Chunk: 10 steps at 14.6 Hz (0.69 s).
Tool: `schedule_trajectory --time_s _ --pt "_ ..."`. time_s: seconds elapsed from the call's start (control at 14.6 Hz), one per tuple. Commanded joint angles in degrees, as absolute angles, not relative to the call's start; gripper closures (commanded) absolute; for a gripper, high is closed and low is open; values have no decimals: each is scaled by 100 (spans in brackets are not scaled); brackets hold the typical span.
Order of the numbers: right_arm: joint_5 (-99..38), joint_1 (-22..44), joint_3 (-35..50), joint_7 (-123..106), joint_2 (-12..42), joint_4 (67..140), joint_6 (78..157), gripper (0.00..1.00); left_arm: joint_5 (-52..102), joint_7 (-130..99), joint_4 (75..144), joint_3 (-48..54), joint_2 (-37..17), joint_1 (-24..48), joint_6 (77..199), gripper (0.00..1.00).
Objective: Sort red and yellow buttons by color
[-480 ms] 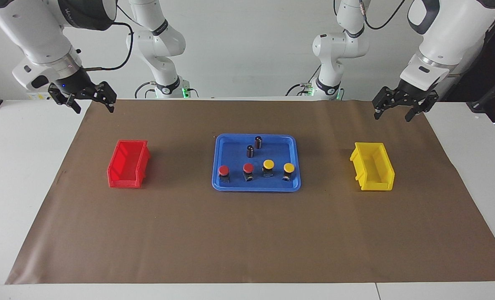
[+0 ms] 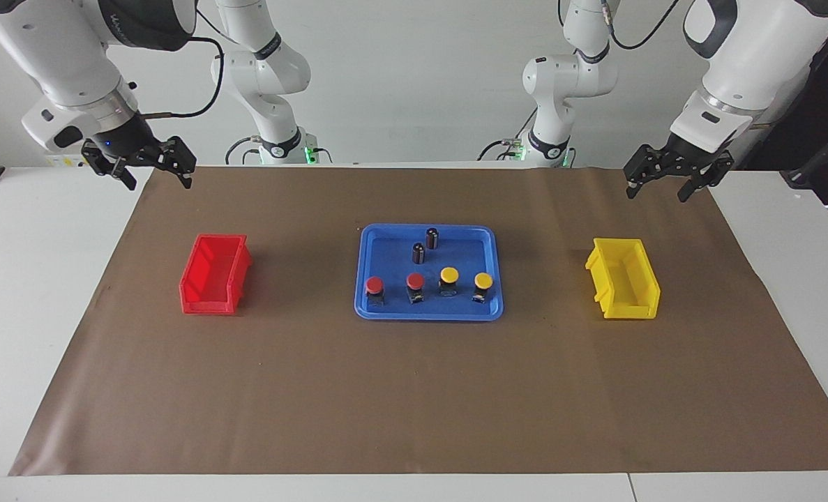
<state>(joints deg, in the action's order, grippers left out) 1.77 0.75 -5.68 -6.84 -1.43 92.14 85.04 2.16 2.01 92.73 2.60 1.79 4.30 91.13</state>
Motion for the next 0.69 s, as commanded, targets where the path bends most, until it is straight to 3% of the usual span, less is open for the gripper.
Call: schedule_trajectory --time_s 0.0,0.14,0.34,0.48,0.62 --pt "185 132 -536 -598 -106 9132 8517 0 290 185 9413 220 334 448 9035 0" --pt "176 516 -536 -423 25 8896 8543 0 290 185 9413 220 334 448 9035 0" --pt "71 1552 -519 917 674 8526 8937 0 290 185 9413 220 334 448 9044 0" --pt "-227 2063 -457 1842 1280 8403 9786 0 290 185 9413 220 334 448 9026 0" --pt "-272 2608 -439 2589 1642 8743 10745 0 290 185 9413 220 334 448 9035 0"
